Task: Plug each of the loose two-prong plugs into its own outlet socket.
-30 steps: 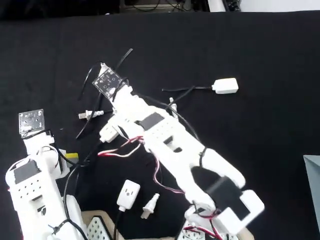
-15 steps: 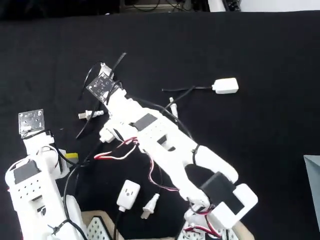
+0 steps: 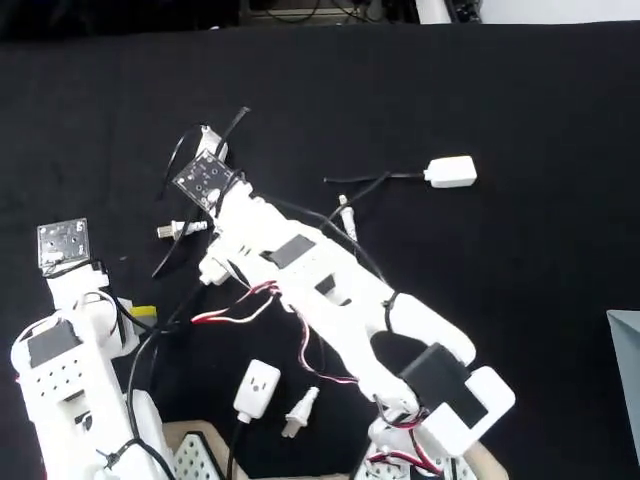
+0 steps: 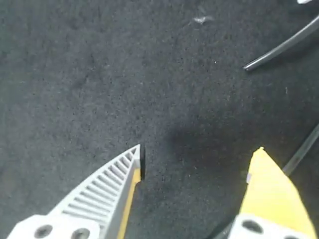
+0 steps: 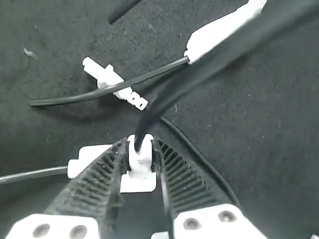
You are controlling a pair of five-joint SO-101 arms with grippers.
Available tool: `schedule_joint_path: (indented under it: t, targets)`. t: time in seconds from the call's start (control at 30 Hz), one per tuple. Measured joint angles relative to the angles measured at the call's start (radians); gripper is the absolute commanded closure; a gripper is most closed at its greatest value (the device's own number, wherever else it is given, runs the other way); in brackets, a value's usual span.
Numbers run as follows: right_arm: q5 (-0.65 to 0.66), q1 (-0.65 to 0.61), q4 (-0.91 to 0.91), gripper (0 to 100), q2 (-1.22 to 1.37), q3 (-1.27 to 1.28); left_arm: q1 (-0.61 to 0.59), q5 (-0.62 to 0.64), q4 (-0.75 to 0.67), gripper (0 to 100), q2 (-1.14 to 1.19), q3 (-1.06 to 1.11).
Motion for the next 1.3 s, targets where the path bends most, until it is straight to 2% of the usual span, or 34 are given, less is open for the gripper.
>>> schedule_joint_path:
  t: [1.1,1.3]
  targets:
    - [0.0,0.002,0.023,98.6,-0.003,0.035,0.0,0.0,0.0,66,0.0,0.0]
    - [-0.051,0.018,0.023,98.6,-0.003,0.055,0.0,0.0,0.0,66,0.0,0.0]
